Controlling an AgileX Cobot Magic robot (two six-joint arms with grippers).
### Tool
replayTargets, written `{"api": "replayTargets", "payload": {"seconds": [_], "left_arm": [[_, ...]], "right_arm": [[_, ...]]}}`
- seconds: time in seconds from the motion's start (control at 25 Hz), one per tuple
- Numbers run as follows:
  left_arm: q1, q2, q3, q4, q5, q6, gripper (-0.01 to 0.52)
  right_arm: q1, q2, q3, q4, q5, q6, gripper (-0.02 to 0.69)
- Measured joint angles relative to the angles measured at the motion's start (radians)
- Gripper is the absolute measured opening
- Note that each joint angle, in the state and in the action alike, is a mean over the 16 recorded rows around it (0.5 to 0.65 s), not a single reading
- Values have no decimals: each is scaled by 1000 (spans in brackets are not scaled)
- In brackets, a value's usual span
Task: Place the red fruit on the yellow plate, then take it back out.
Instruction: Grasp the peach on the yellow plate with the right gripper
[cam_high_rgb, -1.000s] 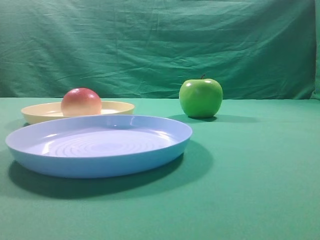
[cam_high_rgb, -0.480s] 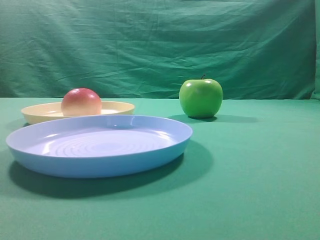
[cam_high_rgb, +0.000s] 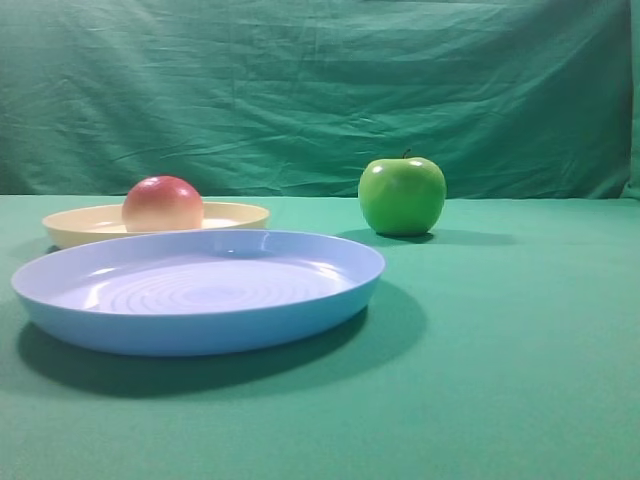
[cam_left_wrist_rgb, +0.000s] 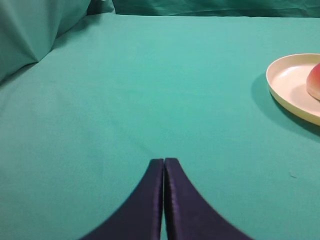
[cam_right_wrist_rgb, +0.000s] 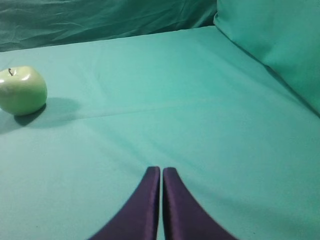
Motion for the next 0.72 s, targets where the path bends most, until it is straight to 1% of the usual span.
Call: {"api": "replayTargets", "payload": {"seconds": [0.16, 0.44, 0.6, 0.72], "left_arm": [[0, 0, 0, 0, 0, 0, 0], [0, 0, 0, 0, 0, 0, 0], [0, 0, 0, 0, 0, 0, 0], [0, 0, 0, 0, 0, 0, 0]], "right_arm": [[0, 0, 1, 14, -29, 0, 0], [0, 0, -15, 44, -125, 0, 0], [0, 14, -77, 65, -152, 0, 0], [3, 45, -158, 78, -135, 0, 0]]}}
